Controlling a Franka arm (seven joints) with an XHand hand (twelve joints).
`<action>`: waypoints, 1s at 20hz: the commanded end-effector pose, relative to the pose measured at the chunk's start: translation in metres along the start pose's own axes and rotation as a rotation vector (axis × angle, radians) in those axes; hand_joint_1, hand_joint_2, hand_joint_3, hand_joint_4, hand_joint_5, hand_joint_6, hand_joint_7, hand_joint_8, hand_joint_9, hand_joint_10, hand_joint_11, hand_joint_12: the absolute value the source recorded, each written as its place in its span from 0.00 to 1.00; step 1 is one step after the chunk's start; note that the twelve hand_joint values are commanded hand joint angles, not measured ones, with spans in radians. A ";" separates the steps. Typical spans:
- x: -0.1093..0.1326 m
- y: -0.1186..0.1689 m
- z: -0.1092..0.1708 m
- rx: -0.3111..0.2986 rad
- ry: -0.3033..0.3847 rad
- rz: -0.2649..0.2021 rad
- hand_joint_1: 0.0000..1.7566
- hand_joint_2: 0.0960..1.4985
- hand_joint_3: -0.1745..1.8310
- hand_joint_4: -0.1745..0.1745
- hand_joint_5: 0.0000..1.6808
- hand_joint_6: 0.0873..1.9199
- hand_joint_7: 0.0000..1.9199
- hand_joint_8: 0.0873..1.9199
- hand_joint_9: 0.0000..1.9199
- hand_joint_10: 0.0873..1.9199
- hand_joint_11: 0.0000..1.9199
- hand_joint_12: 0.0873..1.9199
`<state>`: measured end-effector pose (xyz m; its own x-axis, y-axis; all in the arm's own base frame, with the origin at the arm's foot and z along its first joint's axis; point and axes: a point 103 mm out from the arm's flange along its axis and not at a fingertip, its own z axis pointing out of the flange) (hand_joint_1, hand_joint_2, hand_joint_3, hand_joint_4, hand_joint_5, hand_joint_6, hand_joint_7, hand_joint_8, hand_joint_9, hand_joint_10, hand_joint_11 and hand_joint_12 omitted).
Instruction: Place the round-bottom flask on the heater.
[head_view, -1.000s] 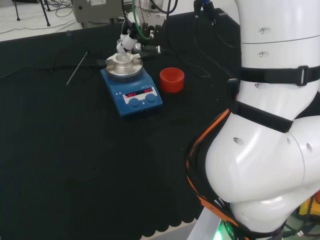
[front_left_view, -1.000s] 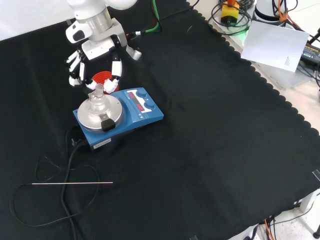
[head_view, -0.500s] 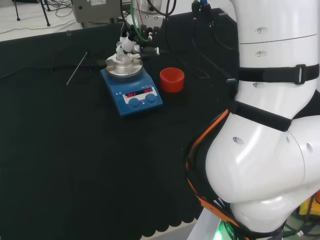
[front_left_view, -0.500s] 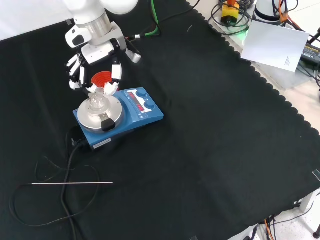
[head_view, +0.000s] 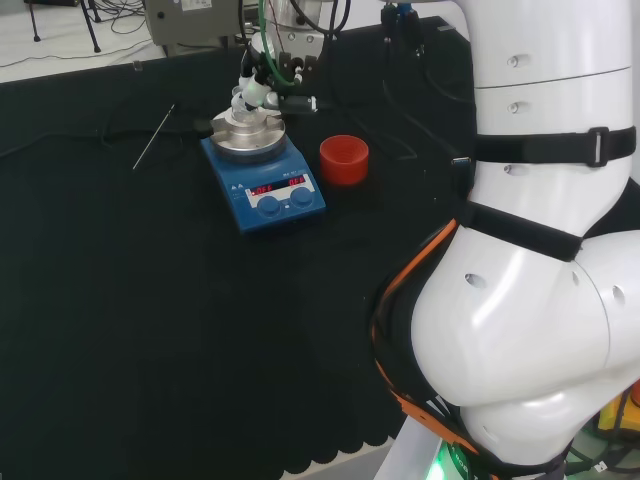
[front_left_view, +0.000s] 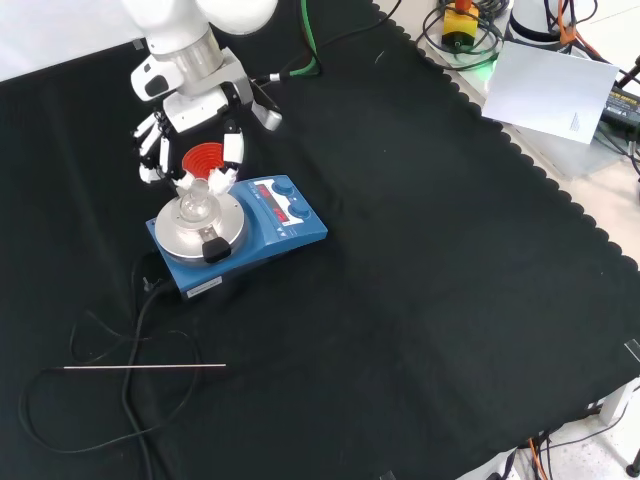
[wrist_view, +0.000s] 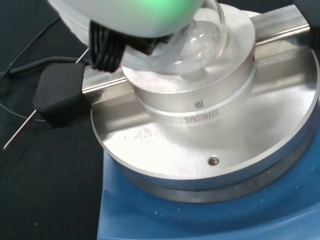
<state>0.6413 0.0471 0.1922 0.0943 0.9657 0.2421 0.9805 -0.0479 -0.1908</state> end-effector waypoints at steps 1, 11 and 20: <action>-0.002 0.000 0.002 0.001 0.015 0.003 0.63 0.37 0.51 0.97 0.69 0.48 0.23 0.31 0.34 0.29 0.14 0.68; -0.001 -0.004 -0.003 -0.012 0.034 -0.010 0.59 0.60 0.24 1.00 0.61 0.47 0.19 0.33 0.30 0.32 0.13 0.68; -0.002 -0.007 -0.007 -0.014 0.030 -0.009 0.57 0.38 0.45 0.36 0.50 0.42 0.18 0.32 0.30 0.31 0.12 0.68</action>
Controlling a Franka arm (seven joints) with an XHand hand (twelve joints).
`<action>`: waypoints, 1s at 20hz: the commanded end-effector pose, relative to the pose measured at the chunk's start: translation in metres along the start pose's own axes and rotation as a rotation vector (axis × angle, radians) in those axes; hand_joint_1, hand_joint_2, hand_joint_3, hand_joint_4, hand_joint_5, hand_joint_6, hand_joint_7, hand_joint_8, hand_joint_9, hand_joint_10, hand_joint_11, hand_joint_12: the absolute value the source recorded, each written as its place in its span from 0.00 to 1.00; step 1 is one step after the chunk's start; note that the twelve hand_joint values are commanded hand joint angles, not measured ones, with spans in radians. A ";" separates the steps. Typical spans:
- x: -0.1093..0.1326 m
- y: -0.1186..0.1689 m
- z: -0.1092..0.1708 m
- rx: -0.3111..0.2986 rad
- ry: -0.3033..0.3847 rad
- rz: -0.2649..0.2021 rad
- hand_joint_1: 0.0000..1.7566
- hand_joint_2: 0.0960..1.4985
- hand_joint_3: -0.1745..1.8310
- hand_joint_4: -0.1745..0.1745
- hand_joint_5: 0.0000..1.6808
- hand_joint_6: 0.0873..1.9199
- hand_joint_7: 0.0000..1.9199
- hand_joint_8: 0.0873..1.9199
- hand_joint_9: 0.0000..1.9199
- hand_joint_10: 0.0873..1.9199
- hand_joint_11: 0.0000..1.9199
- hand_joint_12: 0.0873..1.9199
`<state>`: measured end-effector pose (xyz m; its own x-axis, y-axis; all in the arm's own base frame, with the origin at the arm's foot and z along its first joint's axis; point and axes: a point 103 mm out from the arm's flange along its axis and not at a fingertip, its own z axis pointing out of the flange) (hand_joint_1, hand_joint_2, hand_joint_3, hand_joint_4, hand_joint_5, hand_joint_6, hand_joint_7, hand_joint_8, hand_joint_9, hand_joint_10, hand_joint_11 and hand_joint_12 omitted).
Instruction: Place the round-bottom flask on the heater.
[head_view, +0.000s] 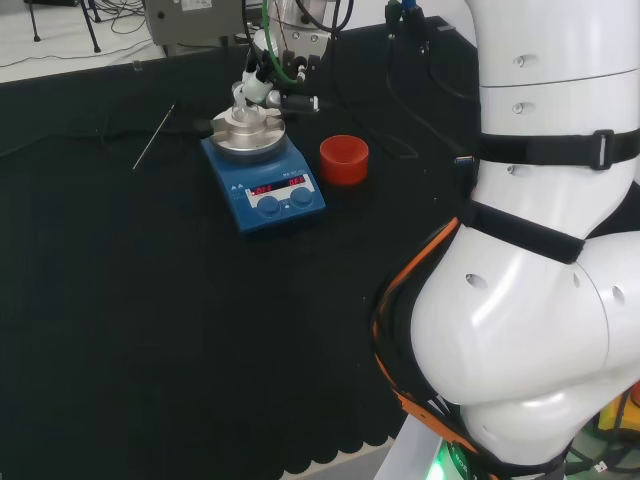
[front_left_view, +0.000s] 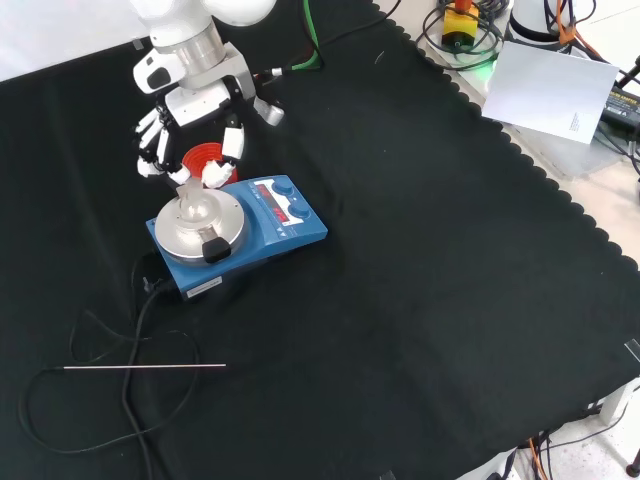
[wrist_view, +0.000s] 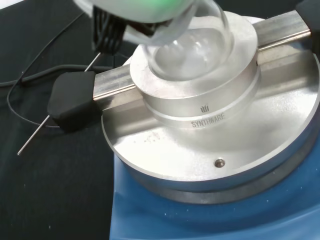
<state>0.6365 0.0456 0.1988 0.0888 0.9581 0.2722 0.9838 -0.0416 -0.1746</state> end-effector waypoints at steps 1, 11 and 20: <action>-0.002 -0.001 -0.003 0.002 0.006 -0.002 0.57 0.38 0.45 0.35 0.50 0.42 0.18 0.32 0.30 0.31 0.12 0.68; -0.009 -0.012 -0.017 0.003 0.018 -0.003 0.50 0.33 0.44 0.29 0.24 0.22 0.13 0.33 0.26 0.34 0.08 0.70; -0.016 -0.045 -0.039 0.011 -0.025 0.004 0.47 0.34 0.41 0.39 0.20 0.03 0.11 0.34 0.23 0.36 0.04 0.73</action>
<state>0.6156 0.0286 0.2281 0.0862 0.9596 0.2679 0.9831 -0.0383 -0.1790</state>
